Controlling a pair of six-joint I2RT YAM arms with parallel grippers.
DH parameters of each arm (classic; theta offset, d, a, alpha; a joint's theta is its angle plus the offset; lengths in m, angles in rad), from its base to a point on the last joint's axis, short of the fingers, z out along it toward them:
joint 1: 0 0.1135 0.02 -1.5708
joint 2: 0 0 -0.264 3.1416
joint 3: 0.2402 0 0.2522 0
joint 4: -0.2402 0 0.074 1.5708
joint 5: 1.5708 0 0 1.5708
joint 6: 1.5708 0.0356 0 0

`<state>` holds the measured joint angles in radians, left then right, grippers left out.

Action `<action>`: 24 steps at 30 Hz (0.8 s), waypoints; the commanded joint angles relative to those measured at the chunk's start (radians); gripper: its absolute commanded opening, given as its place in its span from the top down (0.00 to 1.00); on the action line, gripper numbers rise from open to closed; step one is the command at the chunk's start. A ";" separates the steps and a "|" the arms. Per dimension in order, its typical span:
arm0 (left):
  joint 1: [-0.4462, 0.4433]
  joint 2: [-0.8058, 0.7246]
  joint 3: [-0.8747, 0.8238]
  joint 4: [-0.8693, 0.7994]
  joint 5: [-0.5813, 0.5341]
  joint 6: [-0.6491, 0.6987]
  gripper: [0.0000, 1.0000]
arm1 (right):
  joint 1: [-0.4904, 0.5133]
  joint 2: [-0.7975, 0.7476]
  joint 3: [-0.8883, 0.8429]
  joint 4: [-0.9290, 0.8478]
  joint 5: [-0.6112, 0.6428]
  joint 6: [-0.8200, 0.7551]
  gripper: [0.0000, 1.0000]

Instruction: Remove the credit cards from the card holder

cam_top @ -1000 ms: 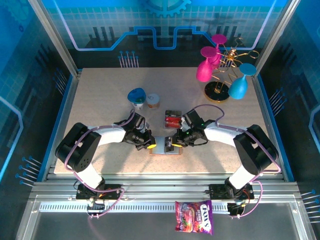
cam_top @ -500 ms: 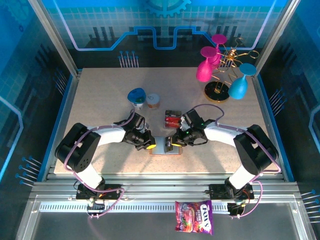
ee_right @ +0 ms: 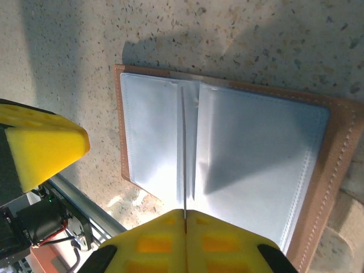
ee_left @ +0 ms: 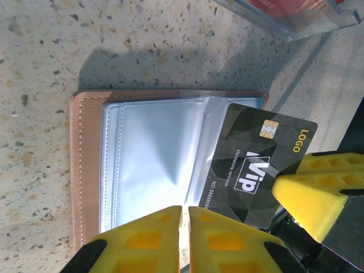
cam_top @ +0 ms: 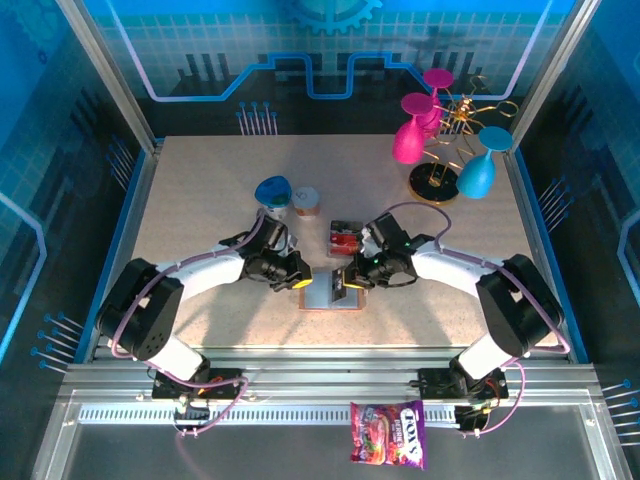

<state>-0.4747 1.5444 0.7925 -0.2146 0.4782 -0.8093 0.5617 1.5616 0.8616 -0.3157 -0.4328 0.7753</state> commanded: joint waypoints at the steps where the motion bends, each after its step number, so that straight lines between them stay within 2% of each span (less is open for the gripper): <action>1: 0.006 -0.039 0.018 -0.028 -0.024 0.006 0.88 | -0.006 -0.035 0.059 -0.073 0.024 -0.050 0.92; 15: 0.036 -0.123 -0.010 -0.032 -0.053 0.004 0.86 | -0.019 -0.053 0.247 -0.307 0.123 -0.251 0.94; 24: 0.053 -0.165 -0.042 -0.028 -0.062 -0.001 0.85 | -0.020 -0.014 0.429 -0.511 0.188 -0.531 0.94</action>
<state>-0.4324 1.4071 0.7727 -0.2279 0.4301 -0.8112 0.5533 1.5360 1.2324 -0.7097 -0.2867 0.3882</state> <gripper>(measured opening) 0.145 0.066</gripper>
